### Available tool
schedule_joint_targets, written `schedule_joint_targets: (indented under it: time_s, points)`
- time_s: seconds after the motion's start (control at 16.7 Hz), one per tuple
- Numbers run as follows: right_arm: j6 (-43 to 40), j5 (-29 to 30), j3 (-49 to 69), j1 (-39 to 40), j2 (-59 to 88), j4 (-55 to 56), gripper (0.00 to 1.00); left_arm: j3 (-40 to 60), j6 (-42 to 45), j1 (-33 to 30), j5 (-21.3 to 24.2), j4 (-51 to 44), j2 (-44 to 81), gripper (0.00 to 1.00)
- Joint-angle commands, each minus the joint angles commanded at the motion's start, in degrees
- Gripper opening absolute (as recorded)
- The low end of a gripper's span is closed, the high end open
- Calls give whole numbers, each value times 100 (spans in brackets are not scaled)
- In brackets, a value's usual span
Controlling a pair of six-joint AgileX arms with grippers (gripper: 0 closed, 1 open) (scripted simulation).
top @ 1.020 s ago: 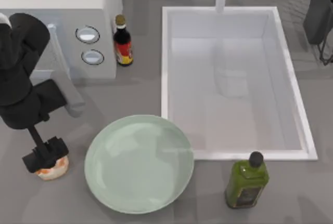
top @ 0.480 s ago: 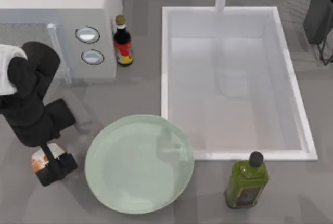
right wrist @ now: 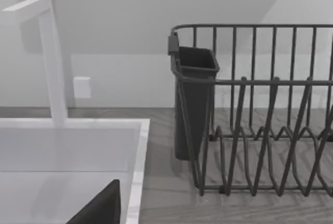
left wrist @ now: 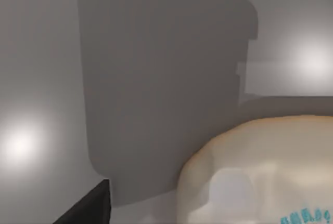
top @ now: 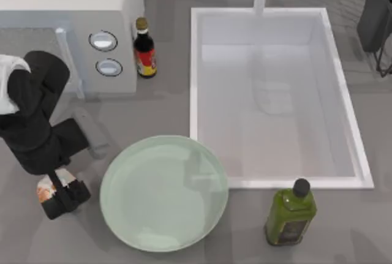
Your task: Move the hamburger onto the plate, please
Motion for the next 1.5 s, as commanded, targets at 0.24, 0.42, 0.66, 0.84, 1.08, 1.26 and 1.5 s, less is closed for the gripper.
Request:
schedule_joint_targets:
  time_s: [0.24,0.42,0.66,0.84,1.08,1.26,1.5]
  points:
    - [0,0,0,0,0,0,100,0,0,0,0,0,0,62]
    - [0,0,0,0,0,0,100,0,0,0,0,0,0,40]
    - [0,0,0,0,0,0,100,0,0,0,0,0,0,10]
    - [0,0,0,0,0,0,100,0,0,0,0,0,0,0]
    - [0,0,0,0,0,0,100,0,0,0,0,0,0,0]
    - [0,0,0,0,0,0,100,148,-35,13,109,-391,-369,0]
    - [0,0,0,0,0,0,100,476,-39,23,110,-815,-511,0]
